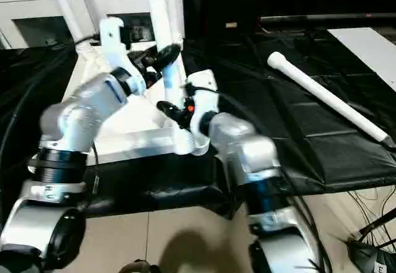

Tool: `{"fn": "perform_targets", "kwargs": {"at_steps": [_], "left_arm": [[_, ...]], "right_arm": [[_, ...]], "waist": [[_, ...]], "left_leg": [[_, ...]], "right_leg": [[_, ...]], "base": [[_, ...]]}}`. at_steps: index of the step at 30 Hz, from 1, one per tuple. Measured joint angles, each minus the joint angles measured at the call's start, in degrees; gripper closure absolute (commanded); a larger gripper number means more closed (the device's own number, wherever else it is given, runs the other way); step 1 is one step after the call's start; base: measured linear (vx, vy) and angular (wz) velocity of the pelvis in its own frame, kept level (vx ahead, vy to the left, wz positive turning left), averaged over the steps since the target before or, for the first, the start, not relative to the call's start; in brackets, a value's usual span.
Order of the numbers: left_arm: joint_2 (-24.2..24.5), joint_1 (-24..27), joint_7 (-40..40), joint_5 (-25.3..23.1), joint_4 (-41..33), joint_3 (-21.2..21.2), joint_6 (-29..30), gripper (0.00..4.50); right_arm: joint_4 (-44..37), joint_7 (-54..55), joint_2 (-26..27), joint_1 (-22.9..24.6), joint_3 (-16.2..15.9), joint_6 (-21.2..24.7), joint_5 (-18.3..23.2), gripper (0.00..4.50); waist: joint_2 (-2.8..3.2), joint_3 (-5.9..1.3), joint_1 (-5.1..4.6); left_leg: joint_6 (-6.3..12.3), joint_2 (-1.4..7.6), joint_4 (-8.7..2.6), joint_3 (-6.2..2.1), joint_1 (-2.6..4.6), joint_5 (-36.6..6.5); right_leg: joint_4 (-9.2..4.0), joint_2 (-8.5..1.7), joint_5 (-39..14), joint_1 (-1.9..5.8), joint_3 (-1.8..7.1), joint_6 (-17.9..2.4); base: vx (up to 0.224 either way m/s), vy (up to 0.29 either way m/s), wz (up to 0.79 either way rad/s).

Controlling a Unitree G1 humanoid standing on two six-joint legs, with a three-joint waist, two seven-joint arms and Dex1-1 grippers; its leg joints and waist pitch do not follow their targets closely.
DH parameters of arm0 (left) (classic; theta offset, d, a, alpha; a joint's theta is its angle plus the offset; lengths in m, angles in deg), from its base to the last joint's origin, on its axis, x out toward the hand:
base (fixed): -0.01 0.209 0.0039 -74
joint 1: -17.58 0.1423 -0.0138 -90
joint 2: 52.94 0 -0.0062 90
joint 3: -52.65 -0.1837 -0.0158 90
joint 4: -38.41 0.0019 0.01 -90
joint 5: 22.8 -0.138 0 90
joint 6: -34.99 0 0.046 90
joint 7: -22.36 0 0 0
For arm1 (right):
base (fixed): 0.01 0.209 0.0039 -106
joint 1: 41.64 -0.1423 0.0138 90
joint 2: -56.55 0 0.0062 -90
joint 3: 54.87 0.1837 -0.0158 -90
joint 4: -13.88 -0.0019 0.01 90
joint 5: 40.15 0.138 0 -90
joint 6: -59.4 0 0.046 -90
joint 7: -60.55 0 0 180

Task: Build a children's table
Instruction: Pick table leg

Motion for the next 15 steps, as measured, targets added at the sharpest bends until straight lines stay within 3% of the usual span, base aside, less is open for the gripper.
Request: {"fn": "perform_targets", "kwargs": {"at_steps": [2,5,9,15], "left_arm": [[-0.3,0.0,0.1,0.1,0.1,0.4,0.0,2.05],[-1.2,0.0,0.0,1.0,0.1,1.1,0.0,2.12],[-2.0,0.0,0.0,1.8,0.1,1.6,0.1,2.49],[-2.7,0.0,-0.1,2.4,0.1,2.4,0.9,2.70]], "right_arm": [[0.7,0.9,-0.2,-0.2,-0.8,-1.4,-1.4,2.68],[1.0,1.8,-1.5,-0.2,-2.5,-3.7,-4.4,2.68],[1.3,2.6,-1.6,-0.2,-3.0,-5.1,-6.2,2.68],[2.5,2.9,-1.6,-0.1,-3.3,-6.8,-7.4,2.68]], "waist": [[0.00,0.00,-0.02],[0.00,0.00,0.01],[0.01,0.00,-0.10],[0.01,0.00,-0.19]], "left_leg": [[0.01,0.00,0.00,-0.01,0.00,0.0],[0.01,0.00,0.00,-0.01,-0.01,0.0],[0.00,0.00,0.00,-0.01,0.00,0.0],[0.01,0.00,0.00,-0.01,0.00,0.0]], "right_leg": [[-0.01,0.00,0.0,0.00,0.01,0.0],[-0.01,0.00,0.0,0.00,0.00,0.0],[0.00,0.00,0.0,-0.01,0.00,0.0],[0.00,0.00,0.0,-0.01,0.00,0.0]], "base": [[0.000,0.000,0.00],[0.000,0.000,0.00],[0.000,0.000,0.00],[0.000,0.000,0.00]]}}
